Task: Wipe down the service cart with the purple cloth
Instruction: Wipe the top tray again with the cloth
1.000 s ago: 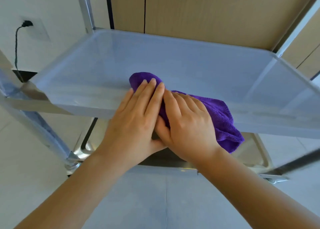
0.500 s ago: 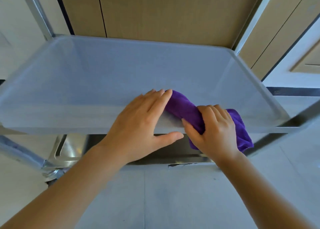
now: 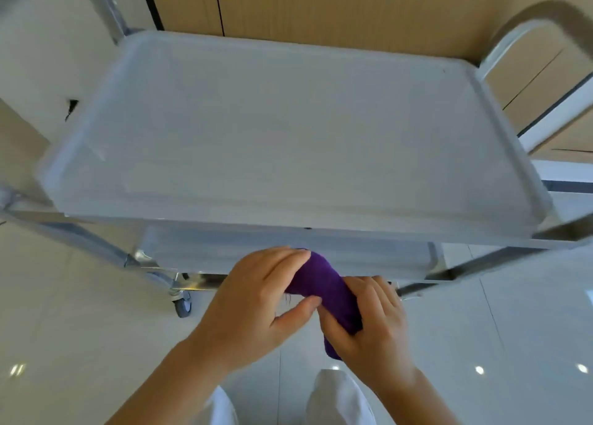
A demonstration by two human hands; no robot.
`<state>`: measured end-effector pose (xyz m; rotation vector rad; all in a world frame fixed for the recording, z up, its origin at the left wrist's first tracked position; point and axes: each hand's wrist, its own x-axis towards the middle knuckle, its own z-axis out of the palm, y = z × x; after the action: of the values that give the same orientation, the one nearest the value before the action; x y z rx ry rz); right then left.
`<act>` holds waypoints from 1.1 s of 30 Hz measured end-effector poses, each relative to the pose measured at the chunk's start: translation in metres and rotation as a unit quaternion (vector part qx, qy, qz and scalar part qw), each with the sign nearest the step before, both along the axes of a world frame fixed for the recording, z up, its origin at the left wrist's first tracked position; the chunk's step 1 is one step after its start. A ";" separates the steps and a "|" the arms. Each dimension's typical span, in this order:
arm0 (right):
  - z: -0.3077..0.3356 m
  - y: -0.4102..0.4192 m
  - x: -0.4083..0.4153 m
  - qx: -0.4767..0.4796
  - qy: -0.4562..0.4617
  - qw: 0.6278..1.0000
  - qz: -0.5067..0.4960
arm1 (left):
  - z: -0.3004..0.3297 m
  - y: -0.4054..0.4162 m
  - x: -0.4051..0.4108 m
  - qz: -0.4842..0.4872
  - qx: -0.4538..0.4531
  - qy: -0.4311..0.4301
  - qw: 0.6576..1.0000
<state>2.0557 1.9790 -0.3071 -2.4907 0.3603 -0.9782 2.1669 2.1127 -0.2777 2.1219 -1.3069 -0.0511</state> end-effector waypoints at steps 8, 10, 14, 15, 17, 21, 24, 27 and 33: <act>0.119 -0.017 0.030 0.152 0.070 0.983 -0.080 | 0.081 0.041 0.018 0.157 0.082 0.068 0.982; 0.108 -0.010 0.055 0.187 0.133 0.968 -0.104 | 0.077 0.043 0.029 0.170 0.142 0.066 0.973; 0.075 0.039 0.098 0.204 0.183 0.955 -0.114 | 0.071 0.051 0.044 0.157 0.188 0.049 0.968; 0.072 0.050 0.108 0.208 0.174 0.953 -0.134 | 0.070 0.055 0.051 0.162 0.197 0.038 0.966; 0.068 0.068 0.121 0.206 0.156 0.951 -0.168 | 0.066 0.065 0.066 0.188 0.215 0.029 0.958; 0.066 0.107 0.141 0.185 0.132 0.966 -0.124 | 0.063 0.086 0.088 0.207 0.227 0.032 0.951; 0.068 0.140 0.164 0.175 0.151 0.968 -0.092 | 0.062 0.108 0.101 0.215 0.210 0.052 0.952; 0.072 0.172 0.185 0.180 0.177 0.967 -0.034 | 0.065 0.143 0.118 0.249 0.187 0.087 0.946; 0.072 0.220 0.223 0.049 0.255 0.960 0.105 | 0.072 0.194 0.143 0.238 0.174 0.145 0.945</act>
<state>2.2785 2.1986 -0.2355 -2.5944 0.2812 -0.2174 2.3101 2.3063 -0.2058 2.5558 -0.6240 -0.4004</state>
